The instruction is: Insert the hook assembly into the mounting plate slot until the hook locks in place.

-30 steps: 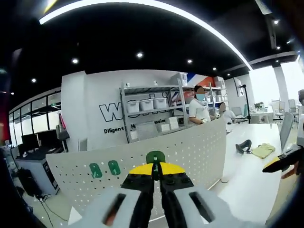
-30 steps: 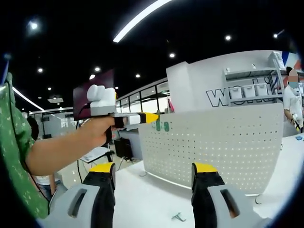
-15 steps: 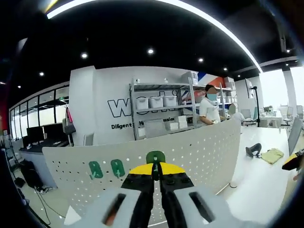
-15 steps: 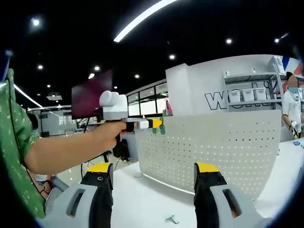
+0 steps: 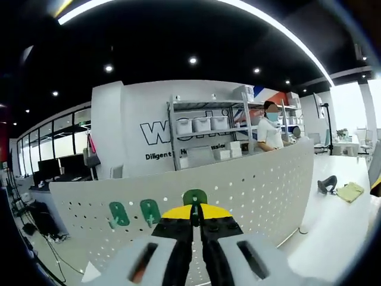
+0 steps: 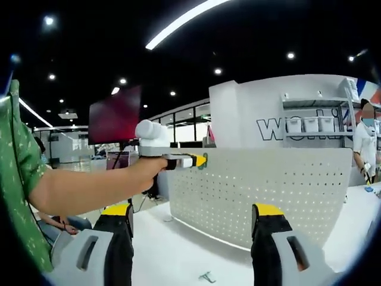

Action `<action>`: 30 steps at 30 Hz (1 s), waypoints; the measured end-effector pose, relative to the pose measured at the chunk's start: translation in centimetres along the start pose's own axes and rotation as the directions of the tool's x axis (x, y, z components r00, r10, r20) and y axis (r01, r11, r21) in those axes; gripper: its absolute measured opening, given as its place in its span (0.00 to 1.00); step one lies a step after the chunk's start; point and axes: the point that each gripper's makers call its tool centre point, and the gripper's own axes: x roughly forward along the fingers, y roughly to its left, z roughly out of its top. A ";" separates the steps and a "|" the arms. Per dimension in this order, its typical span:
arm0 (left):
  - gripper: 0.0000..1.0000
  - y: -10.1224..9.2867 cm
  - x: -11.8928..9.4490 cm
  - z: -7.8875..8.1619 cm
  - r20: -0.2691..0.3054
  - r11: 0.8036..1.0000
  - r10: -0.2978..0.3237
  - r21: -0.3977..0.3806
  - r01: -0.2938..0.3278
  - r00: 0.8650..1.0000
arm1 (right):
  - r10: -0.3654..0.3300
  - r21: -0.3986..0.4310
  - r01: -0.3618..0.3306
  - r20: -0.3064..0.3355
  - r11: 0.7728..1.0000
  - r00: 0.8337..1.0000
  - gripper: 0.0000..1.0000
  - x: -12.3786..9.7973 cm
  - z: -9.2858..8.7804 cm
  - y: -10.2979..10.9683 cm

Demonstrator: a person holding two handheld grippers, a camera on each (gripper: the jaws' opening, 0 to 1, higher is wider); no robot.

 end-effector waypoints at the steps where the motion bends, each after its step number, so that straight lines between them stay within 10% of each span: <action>1: 0.03 0.0 0.2 -0.2 -0.002 1.000 0.003 0.000 -0.003 1.000 | 0.001 -0.001 -0.001 -0.001 1.000 1.000 0.85 0.0 0.0 0.0; 30: 0.03 0.7 2.2 -0.3 0.003 0.995 0.087 -0.057 -0.087 0.996 | -0.006 -0.017 0.006 0.012 1.000 1.000 0.95 0.7 0.8 -2.0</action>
